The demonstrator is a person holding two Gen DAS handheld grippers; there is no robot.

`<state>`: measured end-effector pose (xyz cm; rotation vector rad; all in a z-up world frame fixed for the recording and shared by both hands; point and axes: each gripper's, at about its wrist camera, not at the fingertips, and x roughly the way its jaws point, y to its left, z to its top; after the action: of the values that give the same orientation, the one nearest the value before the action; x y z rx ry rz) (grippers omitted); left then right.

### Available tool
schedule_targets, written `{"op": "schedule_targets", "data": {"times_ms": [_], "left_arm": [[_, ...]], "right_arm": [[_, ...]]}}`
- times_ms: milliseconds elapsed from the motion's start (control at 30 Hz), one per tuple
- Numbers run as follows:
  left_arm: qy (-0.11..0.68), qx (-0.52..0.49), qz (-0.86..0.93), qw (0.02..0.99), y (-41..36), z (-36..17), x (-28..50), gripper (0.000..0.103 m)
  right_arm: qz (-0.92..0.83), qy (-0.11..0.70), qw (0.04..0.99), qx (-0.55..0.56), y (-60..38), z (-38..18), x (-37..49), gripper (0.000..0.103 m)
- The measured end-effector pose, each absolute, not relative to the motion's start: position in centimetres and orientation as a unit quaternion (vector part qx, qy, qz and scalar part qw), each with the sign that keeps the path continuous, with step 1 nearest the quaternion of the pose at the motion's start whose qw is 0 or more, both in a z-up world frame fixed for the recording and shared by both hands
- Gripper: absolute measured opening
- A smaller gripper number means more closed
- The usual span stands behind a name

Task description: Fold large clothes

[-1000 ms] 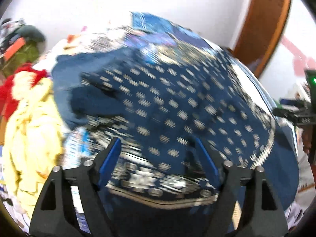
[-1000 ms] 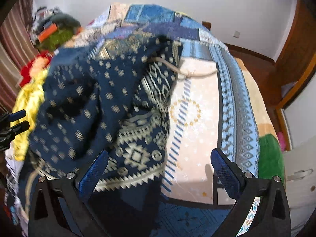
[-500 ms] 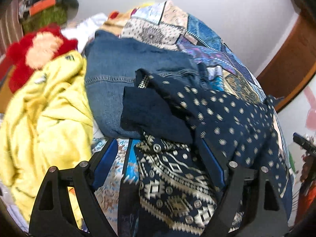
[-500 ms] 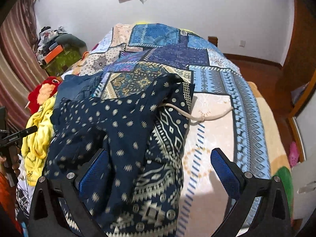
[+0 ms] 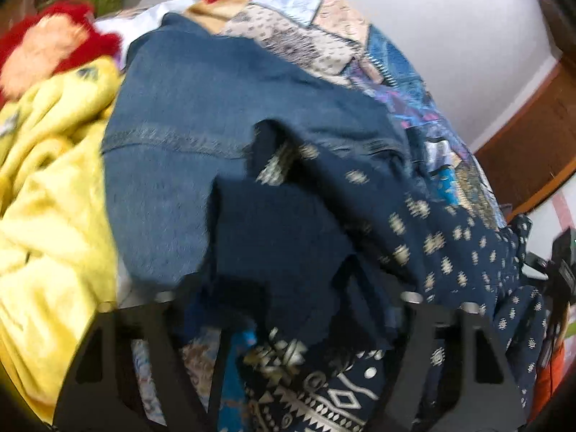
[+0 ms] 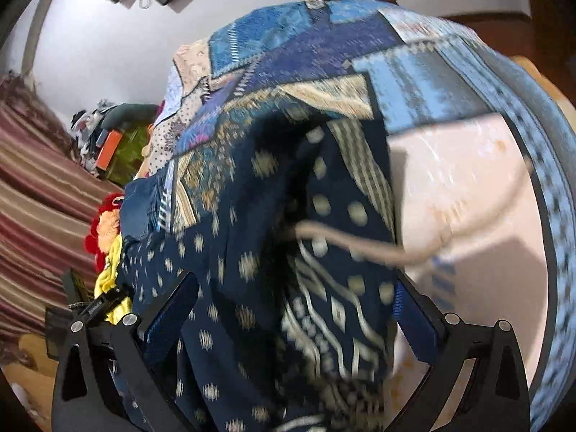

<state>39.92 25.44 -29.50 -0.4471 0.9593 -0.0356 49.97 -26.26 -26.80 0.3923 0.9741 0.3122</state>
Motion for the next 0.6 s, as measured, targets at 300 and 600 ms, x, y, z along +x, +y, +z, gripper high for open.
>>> {"op": "schedule_targets", "data": {"times_ms": [300,600], "left_arm": [[0.47,-0.188,0.031,0.862,24.8,-30.2,42.7,0.027],[0.398,-0.112,0.055,0.909,23.7,-23.6,43.7,0.014]], "right_arm": [[0.152,0.434,0.88,0.113,-24.0,-26.1,52.1,0.036],[0.169,0.373,0.912,0.014,-20.0,-20.3,53.9,0.022]]}}
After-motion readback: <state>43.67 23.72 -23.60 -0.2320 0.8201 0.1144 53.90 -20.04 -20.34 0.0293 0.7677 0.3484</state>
